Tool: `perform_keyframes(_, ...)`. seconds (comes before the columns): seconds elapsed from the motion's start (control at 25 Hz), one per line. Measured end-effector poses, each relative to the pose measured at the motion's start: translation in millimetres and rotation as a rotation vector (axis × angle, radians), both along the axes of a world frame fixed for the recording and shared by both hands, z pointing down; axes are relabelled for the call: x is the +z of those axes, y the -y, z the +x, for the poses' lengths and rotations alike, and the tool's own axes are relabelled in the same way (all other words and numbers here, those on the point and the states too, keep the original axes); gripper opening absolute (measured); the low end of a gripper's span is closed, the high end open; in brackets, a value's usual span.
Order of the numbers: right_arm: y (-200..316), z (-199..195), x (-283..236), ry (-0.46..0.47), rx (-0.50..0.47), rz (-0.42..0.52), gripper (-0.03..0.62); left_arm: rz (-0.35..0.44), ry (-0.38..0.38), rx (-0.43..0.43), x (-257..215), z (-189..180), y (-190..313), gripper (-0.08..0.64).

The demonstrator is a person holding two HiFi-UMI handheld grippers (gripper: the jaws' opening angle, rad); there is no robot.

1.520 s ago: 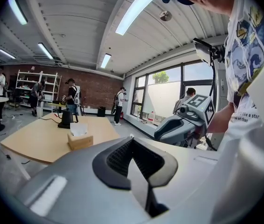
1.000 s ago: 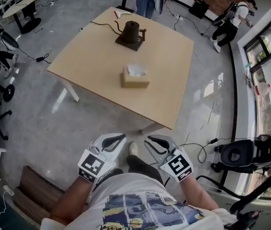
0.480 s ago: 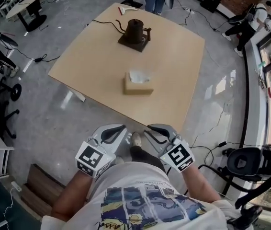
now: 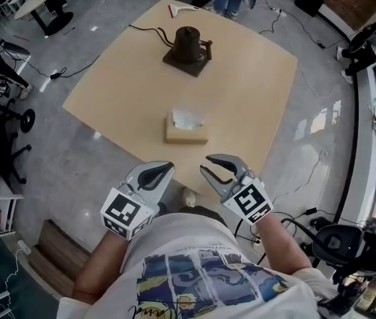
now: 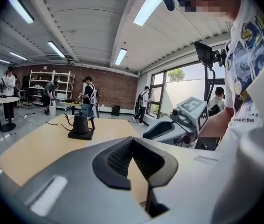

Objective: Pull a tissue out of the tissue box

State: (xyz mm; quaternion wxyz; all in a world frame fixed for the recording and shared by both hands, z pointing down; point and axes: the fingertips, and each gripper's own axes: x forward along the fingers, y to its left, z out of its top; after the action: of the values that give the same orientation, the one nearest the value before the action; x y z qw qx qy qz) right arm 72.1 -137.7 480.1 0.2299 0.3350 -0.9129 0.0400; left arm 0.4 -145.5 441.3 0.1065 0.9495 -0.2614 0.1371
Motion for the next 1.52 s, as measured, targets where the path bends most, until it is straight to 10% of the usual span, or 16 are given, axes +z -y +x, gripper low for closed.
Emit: perform_keyframes(1.52,200,4,128,-0.203,-0.11,-0.187,0.141,-0.09,0.037,-0.104,17,-40,75,0.006)
